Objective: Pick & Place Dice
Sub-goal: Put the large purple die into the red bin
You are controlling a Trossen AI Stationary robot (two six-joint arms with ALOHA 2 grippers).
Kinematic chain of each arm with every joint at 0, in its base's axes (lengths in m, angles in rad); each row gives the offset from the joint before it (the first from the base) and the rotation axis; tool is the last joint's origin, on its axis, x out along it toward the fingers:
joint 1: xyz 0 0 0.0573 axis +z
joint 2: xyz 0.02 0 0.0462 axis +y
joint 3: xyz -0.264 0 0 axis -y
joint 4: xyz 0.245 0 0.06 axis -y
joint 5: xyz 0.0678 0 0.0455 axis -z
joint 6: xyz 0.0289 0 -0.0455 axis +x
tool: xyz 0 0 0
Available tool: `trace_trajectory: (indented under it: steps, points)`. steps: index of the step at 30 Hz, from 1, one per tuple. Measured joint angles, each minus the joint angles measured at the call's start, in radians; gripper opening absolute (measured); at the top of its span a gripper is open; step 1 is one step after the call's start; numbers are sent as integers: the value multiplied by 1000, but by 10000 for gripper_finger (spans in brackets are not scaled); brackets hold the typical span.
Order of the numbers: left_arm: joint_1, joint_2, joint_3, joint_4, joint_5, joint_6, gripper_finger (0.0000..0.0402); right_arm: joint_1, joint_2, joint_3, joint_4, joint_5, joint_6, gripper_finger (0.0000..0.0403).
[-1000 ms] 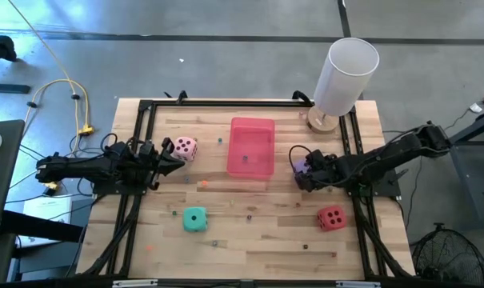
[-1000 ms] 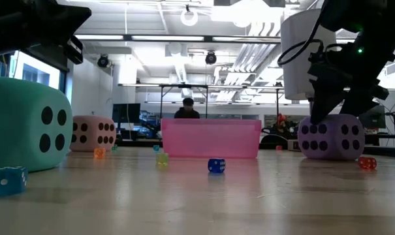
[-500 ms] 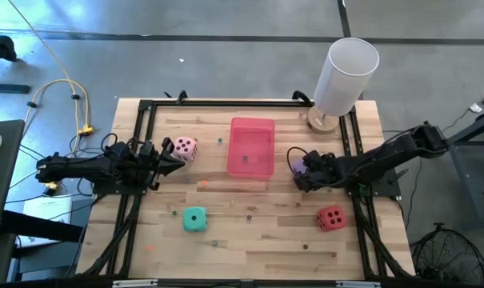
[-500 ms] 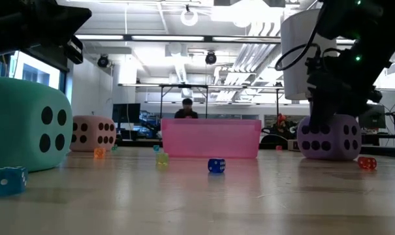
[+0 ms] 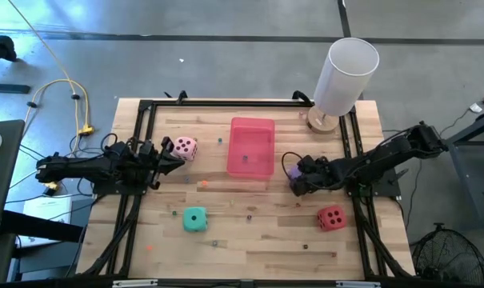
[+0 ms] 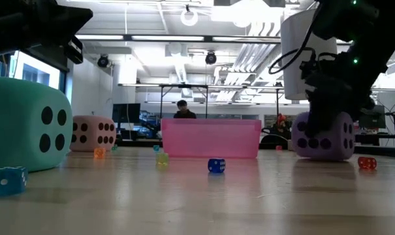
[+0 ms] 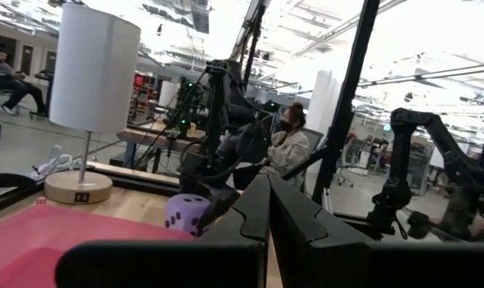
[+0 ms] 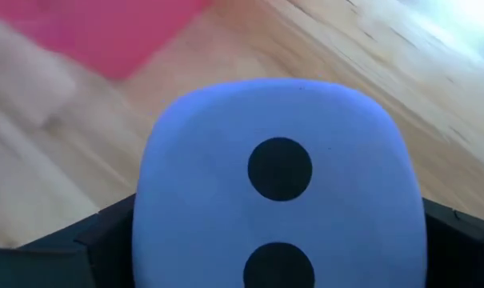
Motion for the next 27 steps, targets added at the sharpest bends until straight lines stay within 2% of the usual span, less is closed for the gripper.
trace_trajectory:
  steps: [6,10,16,19,22,27]
  points:
    - [0,0,0,0,-1,-7,0,3,-1,2,162,-10,-186,370]
    - [0,0,0,0,-1,-15,0,-4,-8,2,294,-150,-335,369]
    - [0,0,0,0,-1,-24,0,0,-34,29,404,-357,-379,373]
    - [0,0,0,0,-1,-24,0,-1,-34,74,453,-365,-458,373]
    - [0,0,0,0,-25,-19,0,-26,-27,126,473,-318,-572,377]
    - [0,0,0,0,-61,-66,0,-136,-21,212,485,-245,-747,377]
